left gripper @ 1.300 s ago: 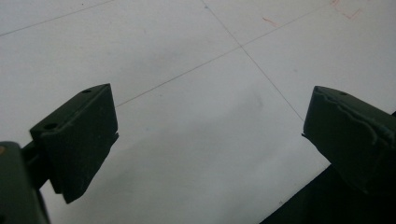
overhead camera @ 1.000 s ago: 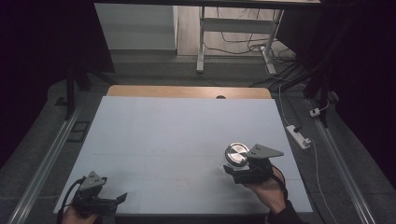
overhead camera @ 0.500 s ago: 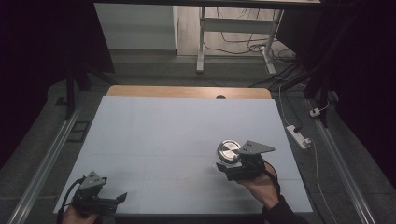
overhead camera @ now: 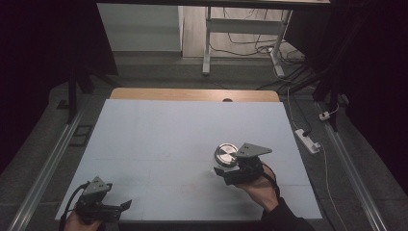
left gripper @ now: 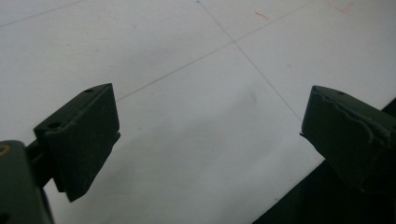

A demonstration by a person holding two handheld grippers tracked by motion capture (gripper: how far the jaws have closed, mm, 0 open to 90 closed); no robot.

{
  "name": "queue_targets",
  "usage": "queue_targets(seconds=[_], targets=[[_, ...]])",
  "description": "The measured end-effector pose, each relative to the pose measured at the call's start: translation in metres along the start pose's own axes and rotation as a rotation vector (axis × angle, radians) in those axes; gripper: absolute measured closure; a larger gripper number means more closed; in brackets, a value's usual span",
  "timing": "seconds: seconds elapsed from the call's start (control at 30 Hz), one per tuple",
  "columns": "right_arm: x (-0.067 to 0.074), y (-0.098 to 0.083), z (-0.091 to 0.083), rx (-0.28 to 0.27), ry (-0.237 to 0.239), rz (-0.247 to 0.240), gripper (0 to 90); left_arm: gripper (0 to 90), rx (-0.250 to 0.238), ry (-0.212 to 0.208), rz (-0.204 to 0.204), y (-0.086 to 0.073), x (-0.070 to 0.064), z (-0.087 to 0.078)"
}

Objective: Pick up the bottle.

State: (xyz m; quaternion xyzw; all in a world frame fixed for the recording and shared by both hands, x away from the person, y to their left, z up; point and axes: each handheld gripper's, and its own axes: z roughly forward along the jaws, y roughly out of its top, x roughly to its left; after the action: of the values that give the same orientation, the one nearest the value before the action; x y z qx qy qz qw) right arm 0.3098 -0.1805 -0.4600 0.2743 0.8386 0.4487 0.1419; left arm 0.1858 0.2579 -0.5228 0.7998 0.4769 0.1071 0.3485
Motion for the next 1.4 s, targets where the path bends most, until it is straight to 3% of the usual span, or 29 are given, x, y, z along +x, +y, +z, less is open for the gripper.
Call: queue_targets(seconds=[0.13,0.63,1.4], targets=[[0.001,0.002,0.004,0.001,0.003,-0.007,14.8,6.0,-0.001,-0.017,-0.001,0.0,0.001,0.0],[0.004,0.009,0.013,0.001,0.011,-0.02,14.8,4.3,-0.006,-0.009,-0.013,0.0,0.002,-0.001],[0.016,0.019,0.03,0.017,0.049,-0.061,14.8,0.0,-0.06,-0.046,0.039,0.014,-0.006,-0.003]])
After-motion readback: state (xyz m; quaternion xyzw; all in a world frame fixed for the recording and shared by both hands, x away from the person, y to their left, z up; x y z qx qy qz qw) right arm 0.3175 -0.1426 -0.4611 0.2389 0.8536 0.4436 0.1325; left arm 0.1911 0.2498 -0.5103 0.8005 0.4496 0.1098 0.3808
